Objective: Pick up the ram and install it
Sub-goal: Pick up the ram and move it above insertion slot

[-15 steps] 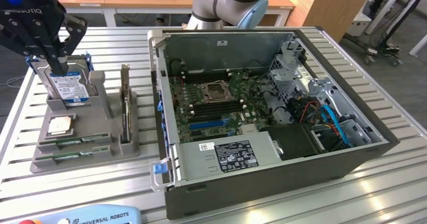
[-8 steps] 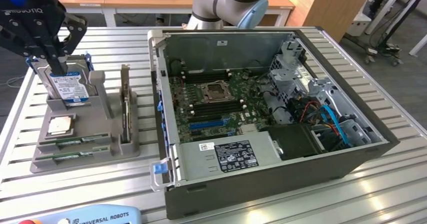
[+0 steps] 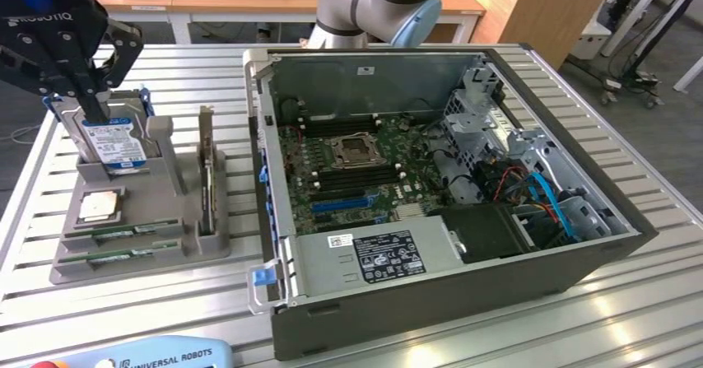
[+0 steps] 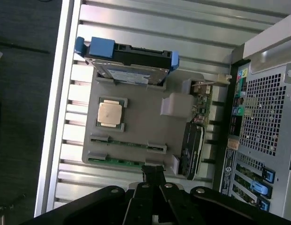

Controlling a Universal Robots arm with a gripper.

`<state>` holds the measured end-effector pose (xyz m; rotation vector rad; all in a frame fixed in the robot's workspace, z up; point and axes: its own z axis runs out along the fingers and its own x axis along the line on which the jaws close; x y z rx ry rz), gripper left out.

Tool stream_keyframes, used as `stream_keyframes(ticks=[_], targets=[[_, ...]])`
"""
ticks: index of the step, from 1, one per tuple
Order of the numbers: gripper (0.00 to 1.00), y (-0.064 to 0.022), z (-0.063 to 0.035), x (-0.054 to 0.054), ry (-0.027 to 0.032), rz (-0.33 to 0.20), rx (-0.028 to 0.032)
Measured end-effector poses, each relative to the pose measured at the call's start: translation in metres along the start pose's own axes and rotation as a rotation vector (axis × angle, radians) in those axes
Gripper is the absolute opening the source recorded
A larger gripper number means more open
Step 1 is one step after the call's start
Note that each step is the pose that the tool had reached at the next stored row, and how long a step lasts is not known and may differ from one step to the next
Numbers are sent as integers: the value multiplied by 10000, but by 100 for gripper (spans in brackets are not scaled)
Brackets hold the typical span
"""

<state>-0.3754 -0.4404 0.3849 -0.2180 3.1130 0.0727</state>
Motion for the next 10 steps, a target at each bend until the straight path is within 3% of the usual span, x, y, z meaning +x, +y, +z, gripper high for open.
stream_keyframes(ticks=[10], targets=[[10,0,3,3,69,-1551,-37]])
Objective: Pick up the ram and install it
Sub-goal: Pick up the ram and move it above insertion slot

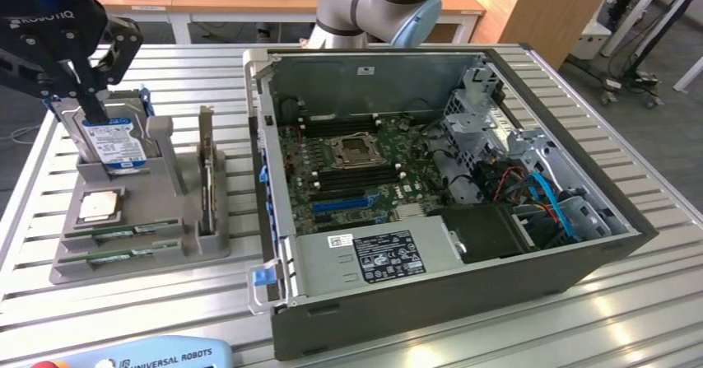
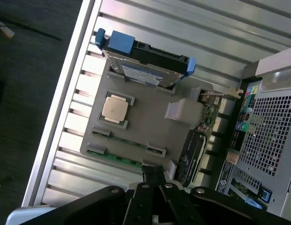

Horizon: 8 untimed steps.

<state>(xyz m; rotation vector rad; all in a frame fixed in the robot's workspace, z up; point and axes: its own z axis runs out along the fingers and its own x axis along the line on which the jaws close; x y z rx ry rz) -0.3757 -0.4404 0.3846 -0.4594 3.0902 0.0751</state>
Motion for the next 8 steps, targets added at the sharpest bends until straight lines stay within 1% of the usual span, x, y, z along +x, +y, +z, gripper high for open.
stream_keyframes(ticks=[8], targets=[[10,1,2,4,51,-1112,-25]])
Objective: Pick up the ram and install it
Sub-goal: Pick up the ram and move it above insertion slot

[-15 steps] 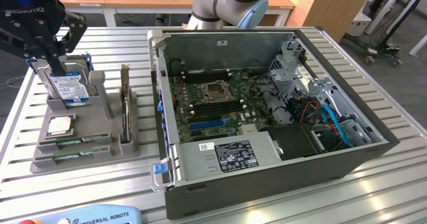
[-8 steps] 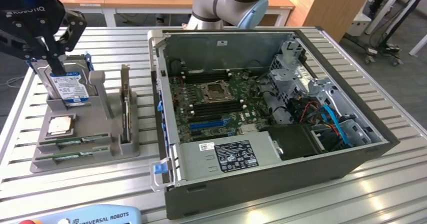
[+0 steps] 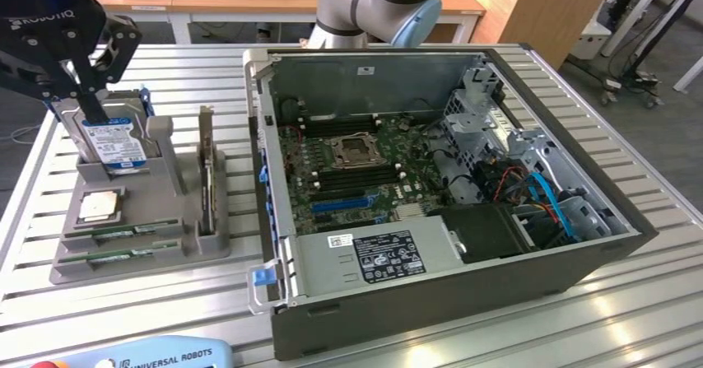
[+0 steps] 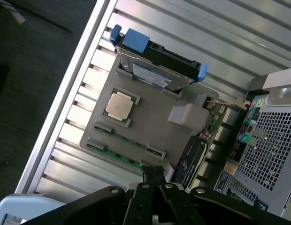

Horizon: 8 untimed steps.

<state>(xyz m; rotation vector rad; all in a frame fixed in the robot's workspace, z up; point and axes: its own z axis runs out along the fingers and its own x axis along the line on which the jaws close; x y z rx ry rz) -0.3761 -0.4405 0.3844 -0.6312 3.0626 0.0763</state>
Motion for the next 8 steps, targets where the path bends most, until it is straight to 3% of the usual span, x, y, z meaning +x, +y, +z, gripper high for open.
stream_keyframes(ticks=[8], targets=[[10,1,3,3,51,-1173,-28]])
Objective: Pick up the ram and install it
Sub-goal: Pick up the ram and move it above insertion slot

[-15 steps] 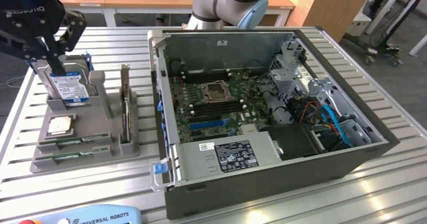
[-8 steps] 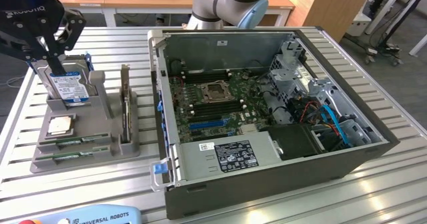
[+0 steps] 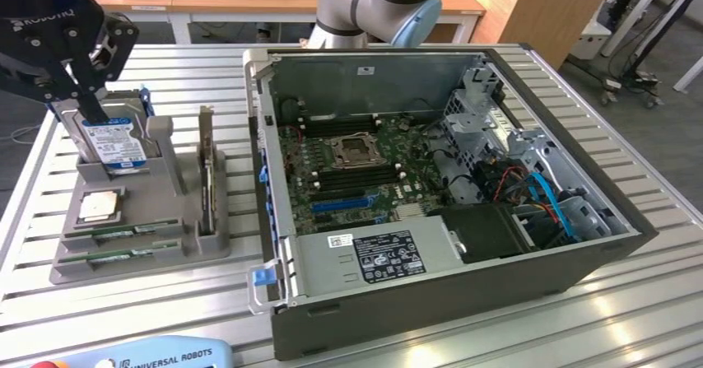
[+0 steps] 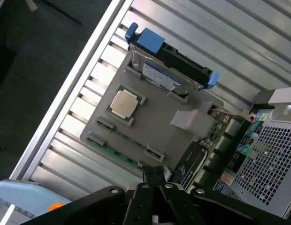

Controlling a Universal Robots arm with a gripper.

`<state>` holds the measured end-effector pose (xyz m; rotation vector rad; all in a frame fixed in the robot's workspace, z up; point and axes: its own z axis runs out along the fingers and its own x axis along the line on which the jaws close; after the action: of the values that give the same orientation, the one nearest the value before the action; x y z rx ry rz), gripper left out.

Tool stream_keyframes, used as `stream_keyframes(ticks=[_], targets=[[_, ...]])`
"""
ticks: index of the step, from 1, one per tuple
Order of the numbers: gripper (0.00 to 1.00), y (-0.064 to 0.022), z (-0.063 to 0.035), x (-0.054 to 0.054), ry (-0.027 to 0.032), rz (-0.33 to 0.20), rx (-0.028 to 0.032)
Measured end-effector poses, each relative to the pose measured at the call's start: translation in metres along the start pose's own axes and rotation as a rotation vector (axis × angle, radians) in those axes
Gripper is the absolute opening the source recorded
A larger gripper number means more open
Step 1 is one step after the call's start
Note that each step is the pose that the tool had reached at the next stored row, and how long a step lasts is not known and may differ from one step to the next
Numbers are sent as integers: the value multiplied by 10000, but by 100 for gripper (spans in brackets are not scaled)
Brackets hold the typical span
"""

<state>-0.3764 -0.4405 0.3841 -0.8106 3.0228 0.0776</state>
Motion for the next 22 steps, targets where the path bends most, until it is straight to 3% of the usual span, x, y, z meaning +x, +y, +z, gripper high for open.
stream_keyframes(ticks=[22], targets=[[10,0,4,0,171,-3749,-88]])
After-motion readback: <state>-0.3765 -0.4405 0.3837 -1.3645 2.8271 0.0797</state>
